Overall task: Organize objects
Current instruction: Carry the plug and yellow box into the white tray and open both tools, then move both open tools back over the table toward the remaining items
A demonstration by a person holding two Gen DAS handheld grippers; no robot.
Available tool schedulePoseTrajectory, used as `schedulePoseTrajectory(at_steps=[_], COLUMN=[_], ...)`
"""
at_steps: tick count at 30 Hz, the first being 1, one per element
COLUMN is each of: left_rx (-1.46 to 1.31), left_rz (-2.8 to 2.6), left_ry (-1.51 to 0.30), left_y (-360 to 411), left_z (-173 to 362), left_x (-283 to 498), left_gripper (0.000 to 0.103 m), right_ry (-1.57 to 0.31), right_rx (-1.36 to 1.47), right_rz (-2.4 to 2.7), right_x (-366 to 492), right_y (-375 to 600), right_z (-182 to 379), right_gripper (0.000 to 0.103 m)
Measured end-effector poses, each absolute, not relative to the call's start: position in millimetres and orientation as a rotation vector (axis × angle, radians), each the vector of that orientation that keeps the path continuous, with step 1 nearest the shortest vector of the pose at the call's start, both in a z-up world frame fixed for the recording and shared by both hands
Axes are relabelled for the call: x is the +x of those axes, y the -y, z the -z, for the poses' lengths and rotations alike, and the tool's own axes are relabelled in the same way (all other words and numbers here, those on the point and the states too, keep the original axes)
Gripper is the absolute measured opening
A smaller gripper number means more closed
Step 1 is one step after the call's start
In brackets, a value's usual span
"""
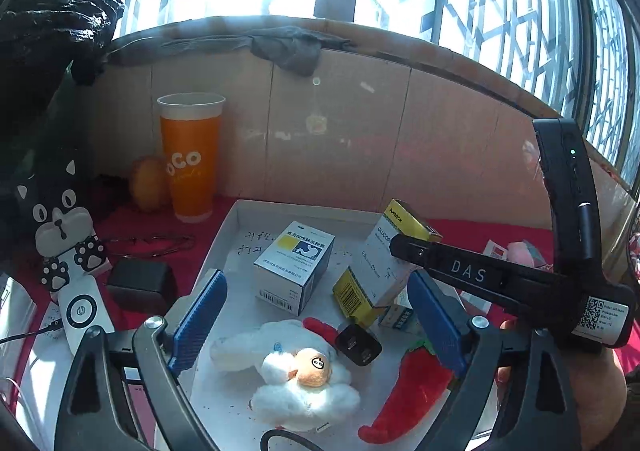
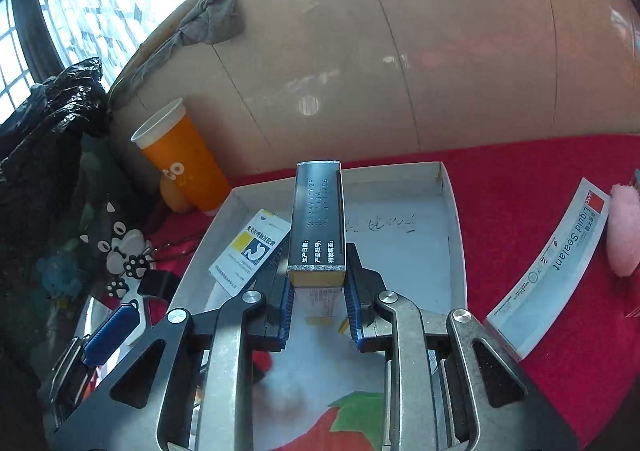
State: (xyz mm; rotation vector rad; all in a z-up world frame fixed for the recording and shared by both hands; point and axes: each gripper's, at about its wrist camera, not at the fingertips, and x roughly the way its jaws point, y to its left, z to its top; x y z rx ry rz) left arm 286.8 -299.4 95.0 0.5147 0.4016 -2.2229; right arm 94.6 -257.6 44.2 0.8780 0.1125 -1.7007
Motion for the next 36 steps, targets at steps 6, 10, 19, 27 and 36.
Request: schedulePoseTrajectory(at_steps=[6,10,19,27,36], left_rx=[0.527,0.506,0.499,0.52,0.563], left_rz=[2.183,2.175,2.166,2.172,2.2], left_ry=[-0.33,-0.329,-0.337,-0.316,-0.266], left_y=[288.0,282.1,276.3,266.5,246.8], left_z=[-101.4,-107.3,-114.0,-118.0,-121.3], left_x=[289.2,291.8,292.3,282.0,257.6], left_gripper=[0.103,0.103,0.103,0.103,0.103], right_ry=[-0.065,-0.053,0.018,0.07,0.146], right_rx=[0.85,0.792,0.718,0.735,0.754], right_rz=[1.707,1.74,1.767,1.795,1.851], right_x=[100.0,103.8,104.1,89.2,56.5], right_y=[229.0,215.0,189.2,168.8,132.0], right_z=[-50.0,-61.5,-85.3,-86.7,-84.3], right_gripper=[0.067,0.082,0.088,0.088,0.088])
